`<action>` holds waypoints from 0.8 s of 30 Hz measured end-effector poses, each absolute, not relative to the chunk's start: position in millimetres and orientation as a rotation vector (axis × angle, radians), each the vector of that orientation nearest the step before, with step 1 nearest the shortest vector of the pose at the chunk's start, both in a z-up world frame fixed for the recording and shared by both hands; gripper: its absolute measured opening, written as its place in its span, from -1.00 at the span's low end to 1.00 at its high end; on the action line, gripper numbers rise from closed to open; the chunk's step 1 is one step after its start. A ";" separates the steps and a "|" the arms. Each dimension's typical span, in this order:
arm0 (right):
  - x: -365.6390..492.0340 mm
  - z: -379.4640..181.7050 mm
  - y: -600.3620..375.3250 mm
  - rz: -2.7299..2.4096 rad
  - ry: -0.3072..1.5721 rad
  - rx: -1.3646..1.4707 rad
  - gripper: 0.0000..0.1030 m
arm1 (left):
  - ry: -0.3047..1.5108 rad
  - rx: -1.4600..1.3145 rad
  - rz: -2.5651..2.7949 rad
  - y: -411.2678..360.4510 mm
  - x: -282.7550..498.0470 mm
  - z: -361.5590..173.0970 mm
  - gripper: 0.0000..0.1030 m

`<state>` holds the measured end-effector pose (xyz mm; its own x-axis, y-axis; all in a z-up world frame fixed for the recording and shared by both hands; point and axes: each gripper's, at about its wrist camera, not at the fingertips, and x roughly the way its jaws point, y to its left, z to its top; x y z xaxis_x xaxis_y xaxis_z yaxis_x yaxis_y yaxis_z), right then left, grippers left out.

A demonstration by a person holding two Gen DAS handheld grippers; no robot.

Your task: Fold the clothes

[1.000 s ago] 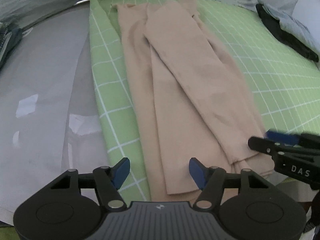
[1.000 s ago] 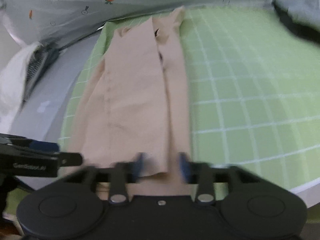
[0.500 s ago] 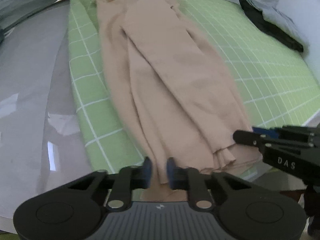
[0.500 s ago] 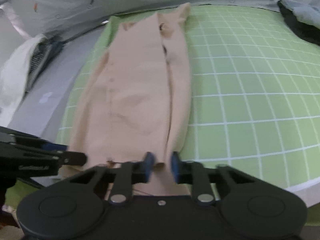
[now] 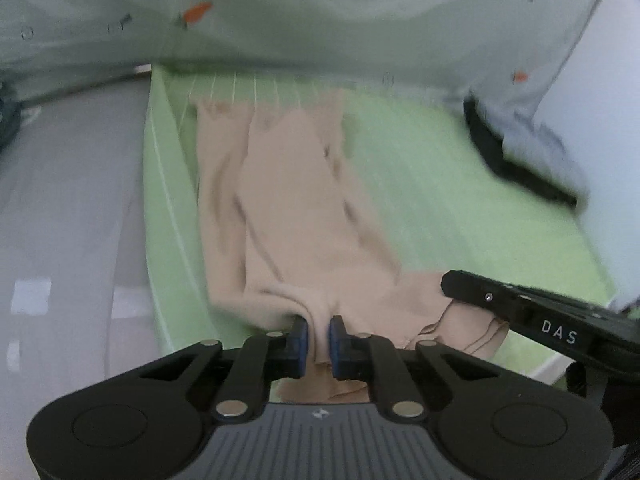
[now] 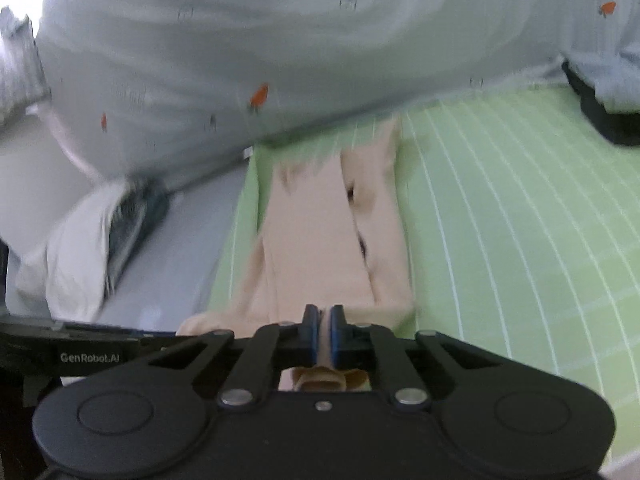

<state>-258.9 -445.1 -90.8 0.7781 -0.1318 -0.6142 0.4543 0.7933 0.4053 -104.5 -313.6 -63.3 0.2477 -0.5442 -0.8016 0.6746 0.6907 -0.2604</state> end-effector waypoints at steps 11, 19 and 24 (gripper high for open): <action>-198.6 -87.1 -512.5 -0.371 0.504 0.596 -0.92 | 0.965 0.059 -0.769 -352.2 -35.2 -45.3 -0.77; -130.9 -109.1 -563.0 -0.366 0.530 0.626 -0.93 | 1.004 0.022 -0.707 -383.7 51.2 -67.4 -0.76; -65.0 -140.5 -607.1 -0.374 0.618 0.658 -0.94 | 1.084 -0.053 -0.597 -394.5 115.2 -105.1 -0.65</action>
